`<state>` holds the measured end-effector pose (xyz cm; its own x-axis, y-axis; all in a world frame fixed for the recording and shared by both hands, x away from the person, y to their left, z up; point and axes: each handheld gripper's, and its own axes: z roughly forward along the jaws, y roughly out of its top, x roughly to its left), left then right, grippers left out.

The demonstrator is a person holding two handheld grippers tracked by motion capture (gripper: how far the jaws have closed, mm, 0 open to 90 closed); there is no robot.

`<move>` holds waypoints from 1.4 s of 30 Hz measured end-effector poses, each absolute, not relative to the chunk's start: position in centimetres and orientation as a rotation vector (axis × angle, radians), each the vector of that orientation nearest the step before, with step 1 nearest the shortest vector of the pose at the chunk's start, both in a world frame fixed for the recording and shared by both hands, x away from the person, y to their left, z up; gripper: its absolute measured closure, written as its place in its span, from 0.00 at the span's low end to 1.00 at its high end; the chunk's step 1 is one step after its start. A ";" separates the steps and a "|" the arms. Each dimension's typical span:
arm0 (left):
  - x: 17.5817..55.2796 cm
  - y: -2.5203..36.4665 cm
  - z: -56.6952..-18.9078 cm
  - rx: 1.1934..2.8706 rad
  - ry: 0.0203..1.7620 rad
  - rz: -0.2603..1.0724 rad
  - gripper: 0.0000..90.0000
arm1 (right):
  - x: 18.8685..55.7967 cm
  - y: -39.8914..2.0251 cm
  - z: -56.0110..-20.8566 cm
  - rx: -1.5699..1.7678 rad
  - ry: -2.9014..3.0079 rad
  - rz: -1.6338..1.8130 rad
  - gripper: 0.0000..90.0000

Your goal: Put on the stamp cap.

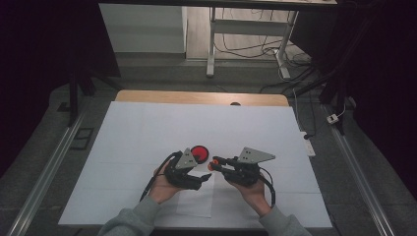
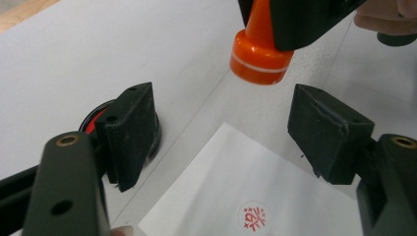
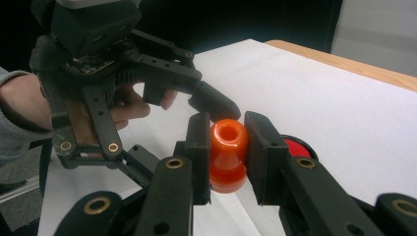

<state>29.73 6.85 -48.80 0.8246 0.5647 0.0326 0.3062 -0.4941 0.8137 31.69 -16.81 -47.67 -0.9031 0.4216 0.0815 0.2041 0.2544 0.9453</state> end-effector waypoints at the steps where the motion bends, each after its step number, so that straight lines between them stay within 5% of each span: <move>1: 29.7 7.0 -48.7 2.123 0.640 0.372 0.30 | 31.7 -16.8 -47.6 0.591 2.333 1.713 0.80; 42: 26.3 16.9 -48.0 2.071 0.790 0.386 0.30 | 32.1 -17.6 -47.1 0.597 2.308 1.692 0.80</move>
